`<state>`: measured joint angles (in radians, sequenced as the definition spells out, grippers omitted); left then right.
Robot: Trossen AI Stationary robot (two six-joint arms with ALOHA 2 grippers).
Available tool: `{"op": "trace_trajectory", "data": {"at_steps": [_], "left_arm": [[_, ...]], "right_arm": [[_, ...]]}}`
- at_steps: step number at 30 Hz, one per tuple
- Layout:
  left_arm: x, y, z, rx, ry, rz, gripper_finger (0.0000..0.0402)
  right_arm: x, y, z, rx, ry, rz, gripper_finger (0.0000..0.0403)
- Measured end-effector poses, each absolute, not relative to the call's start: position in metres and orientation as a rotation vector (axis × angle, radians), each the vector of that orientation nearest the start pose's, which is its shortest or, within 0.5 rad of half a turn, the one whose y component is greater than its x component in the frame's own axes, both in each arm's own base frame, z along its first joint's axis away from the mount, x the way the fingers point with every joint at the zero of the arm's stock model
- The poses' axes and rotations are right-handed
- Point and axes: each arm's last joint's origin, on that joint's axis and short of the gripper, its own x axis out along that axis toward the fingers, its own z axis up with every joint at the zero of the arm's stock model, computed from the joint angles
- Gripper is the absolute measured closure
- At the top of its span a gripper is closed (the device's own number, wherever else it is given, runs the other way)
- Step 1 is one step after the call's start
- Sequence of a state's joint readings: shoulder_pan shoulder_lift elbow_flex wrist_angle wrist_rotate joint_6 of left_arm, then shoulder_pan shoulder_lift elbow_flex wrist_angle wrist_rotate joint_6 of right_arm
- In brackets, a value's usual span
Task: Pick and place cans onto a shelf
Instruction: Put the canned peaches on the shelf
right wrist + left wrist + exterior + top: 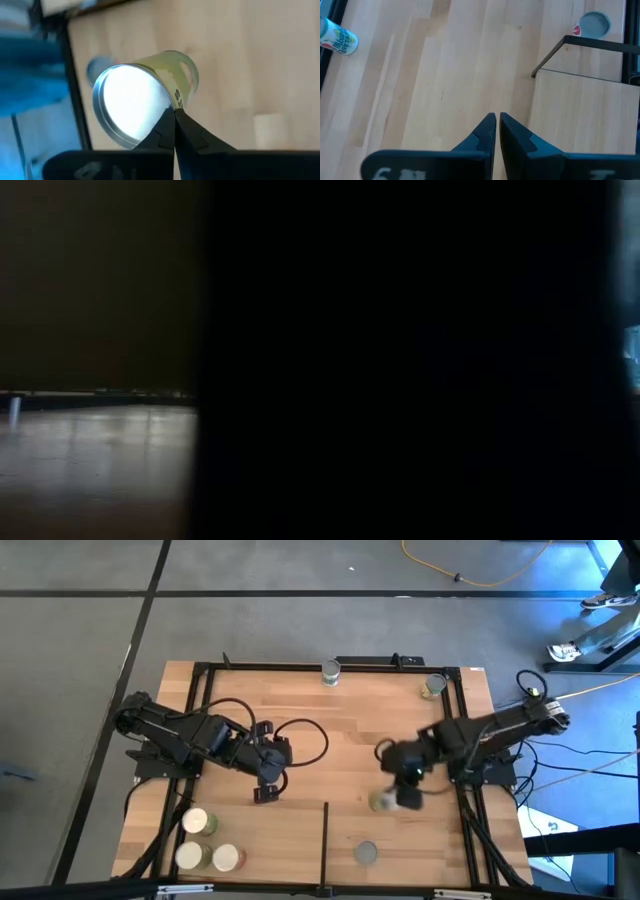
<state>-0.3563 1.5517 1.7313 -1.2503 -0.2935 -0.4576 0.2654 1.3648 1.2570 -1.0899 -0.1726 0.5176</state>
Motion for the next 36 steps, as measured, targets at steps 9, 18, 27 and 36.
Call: {"op": "trace_trajectory", "data": {"at_steps": [9, 18, 27, 36], "left_arm": [[0.269, -0.102, 0.389, -0.038, 0.988, 0.125, 0.0386], [0.257, -0.110, 0.396, -0.025, 0.973, 0.085, 0.0386], [0.237, -0.114, 0.405, -0.029, 0.970, 0.058, 0.0386], [0.222, -0.112, 0.415, -0.047, 0.938, 0.032, 0.0386]], "right_arm": [[0.305, 0.021, 0.305, 0.437, 1.219, -0.083, 0.0403], [0.380, -0.015, 0.303, 0.438, 1.157, -0.014, 0.0403], [0.434, -0.043, 0.278, 0.442, 1.161, -0.013, 0.0403], [0.454, -0.058, 0.230, 0.474, 1.258, -0.053, 0.0403]]}}
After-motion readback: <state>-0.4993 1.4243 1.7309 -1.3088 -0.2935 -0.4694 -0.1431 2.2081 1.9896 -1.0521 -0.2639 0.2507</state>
